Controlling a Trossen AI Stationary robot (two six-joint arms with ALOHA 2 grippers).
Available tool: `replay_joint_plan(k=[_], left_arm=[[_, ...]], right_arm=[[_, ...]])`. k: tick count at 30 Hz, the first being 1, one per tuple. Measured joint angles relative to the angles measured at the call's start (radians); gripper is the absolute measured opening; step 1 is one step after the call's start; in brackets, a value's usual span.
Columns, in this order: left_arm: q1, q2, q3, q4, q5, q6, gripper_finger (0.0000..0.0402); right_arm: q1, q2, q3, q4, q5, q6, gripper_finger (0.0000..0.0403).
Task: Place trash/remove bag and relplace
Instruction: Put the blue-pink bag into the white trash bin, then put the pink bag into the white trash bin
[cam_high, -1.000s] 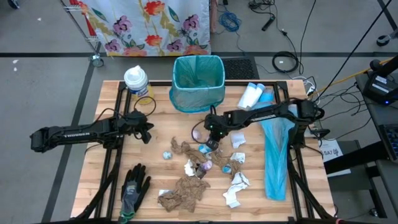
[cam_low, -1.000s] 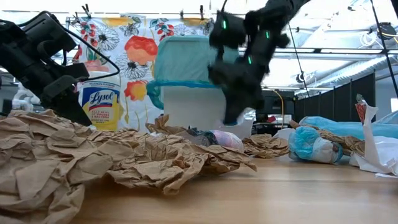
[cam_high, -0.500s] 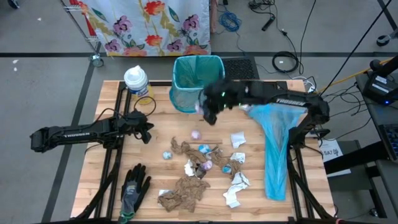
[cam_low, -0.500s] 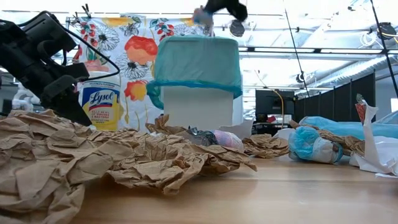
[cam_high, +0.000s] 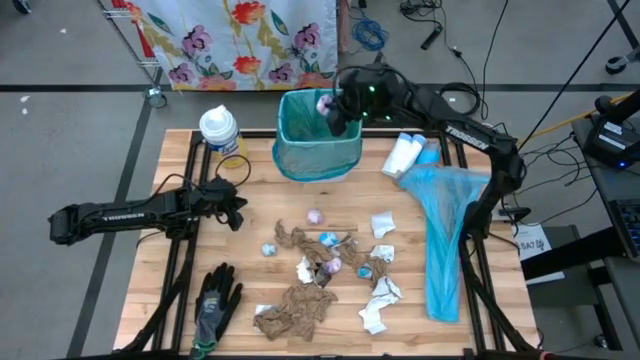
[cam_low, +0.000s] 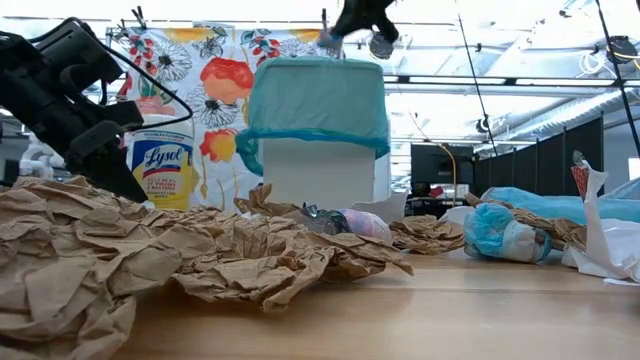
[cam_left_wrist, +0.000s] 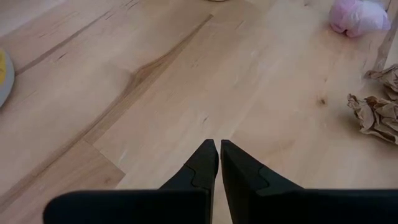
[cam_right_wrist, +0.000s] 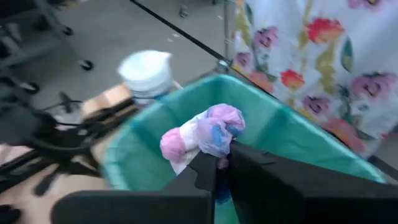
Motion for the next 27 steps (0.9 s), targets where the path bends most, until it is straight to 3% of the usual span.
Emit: replay_joint_plan(k=[13, 16, 23, 27], left_arm=[[0.000, 0.000, 0.000, 0.000, 0.000, 0.000, 0.0027], [0.000, 0.000, 0.000, 0.000, 0.000, 0.000, 0.0027], [0.000, 0.000, 0.000, 0.000, 0.000, 0.000, 0.0027], [0.000, 0.000, 0.000, 0.000, 0.000, 0.000, 0.0027]], right_arm=[[-0.051, 0.019, 0.000, 0.004, -0.007, 0.026, 0.0151], [-0.051, -0.005, 0.000, -0.003, -0.033, 0.027, 0.0161], [-0.001, -0.034, 0.000, -0.093, -0.252, 0.108, 0.0158], [0.084, -0.033, 0.000, -0.164, -0.271, 0.097, 0.0151]])
